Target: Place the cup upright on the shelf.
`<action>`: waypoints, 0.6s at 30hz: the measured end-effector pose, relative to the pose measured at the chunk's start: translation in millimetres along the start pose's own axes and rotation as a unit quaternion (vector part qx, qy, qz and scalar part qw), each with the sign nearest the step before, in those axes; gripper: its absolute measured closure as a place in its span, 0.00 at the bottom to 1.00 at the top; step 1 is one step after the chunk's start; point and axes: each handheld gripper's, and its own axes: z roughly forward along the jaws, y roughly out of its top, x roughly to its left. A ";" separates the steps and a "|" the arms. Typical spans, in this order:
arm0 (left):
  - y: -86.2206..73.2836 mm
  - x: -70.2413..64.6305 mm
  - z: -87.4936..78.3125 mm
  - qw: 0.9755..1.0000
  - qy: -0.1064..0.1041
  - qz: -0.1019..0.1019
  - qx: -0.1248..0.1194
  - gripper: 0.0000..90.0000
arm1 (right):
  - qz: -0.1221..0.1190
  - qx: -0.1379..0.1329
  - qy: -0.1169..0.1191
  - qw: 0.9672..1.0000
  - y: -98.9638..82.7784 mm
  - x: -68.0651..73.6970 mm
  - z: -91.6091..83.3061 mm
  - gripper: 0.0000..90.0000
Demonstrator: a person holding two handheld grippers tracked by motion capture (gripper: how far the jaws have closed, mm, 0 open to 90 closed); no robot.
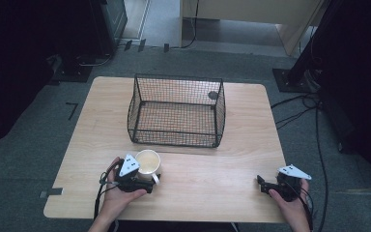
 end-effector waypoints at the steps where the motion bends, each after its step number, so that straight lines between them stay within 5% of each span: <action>1: 0.3 0.3 1.7 1.000 -0.001 0.002 0.002 0.00 | 0.000 0.000 0.000 1.000 0.0 0.0 0.0 0.07; 18: 1.6 -7.2 2.5 0.999 0.007 0.038 -0.018 0.10 | 0.000 0.000 0.000 1.000 0.0 0.0 0.0 0.07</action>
